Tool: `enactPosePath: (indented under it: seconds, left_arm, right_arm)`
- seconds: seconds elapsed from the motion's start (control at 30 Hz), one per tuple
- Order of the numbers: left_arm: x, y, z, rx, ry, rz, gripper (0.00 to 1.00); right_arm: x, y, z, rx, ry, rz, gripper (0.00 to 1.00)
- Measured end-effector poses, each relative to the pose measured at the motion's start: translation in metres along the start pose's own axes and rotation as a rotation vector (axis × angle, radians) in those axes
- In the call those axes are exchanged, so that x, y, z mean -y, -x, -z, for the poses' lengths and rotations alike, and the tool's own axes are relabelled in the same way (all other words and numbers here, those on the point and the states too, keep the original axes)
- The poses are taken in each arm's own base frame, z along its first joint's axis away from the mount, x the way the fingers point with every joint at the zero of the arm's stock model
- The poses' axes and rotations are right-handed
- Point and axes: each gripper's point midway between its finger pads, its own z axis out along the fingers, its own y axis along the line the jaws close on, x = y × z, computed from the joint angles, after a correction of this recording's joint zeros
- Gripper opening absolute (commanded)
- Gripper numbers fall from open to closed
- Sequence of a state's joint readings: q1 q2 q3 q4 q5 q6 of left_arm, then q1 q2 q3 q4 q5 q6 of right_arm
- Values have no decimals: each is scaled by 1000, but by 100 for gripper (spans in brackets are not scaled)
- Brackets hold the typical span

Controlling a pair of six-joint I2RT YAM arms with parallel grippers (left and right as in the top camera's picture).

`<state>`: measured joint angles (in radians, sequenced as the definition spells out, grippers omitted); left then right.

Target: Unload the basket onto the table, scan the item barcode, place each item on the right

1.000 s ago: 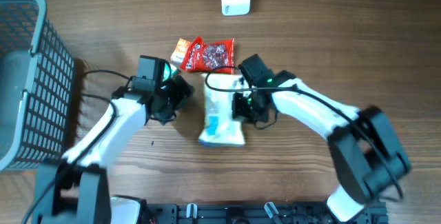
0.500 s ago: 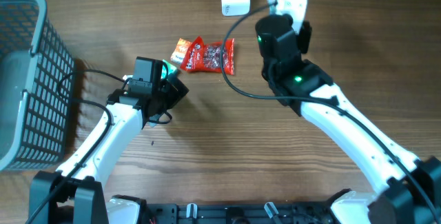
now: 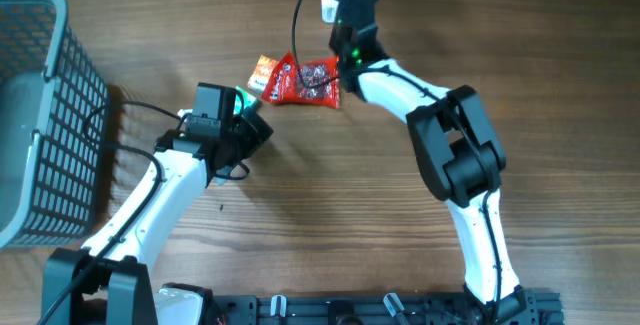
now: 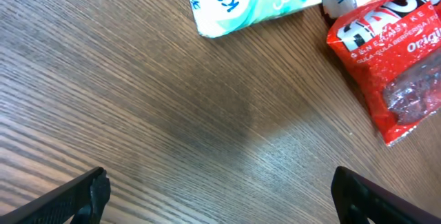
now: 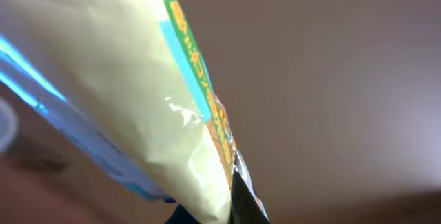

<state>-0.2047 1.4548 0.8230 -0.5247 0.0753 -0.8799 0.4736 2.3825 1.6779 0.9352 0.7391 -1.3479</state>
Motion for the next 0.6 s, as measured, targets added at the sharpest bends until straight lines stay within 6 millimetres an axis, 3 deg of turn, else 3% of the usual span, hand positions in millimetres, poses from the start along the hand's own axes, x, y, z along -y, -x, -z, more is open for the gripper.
enactPosePath:
  seconds: [0.07, 0.17, 0.3, 0.33, 0.4, 0.47, 0.53, 0.6]
  left_arm:
    - [0, 0, 0, 0, 0, 0, 100]
    - [0, 0, 0, 0, 0, 0, 100]
    - [0, 0, 0, 0, 0, 0, 100]
    - [0, 0, 0, 0, 0, 0, 100]
    - [0, 0, 0, 0, 0, 0, 100]
    - [0, 0, 0, 0, 0, 0, 100]
    - [0, 0, 0, 0, -1, 0, 100]
    - [0, 0, 0, 0, 0, 0, 100]
  right_arm:
    - [12, -16, -15, -24, -29, -8, 5]
    - [-6, -36, -23, -65, 23, 12, 5]
    - [-21, -44, -24, -78, 41, -11, 5]
    - [-20, -48, -25, -88, 36, -17, 5]
    - [6, -63, -32, -130, -68, -89, 5]
    - [31, -103, -43, -232, -159, -132, 4]
    - [53, -206, -61, -498, -230, -119, 4]
    - [71, -326, -57, -811, -283, -84, 4]
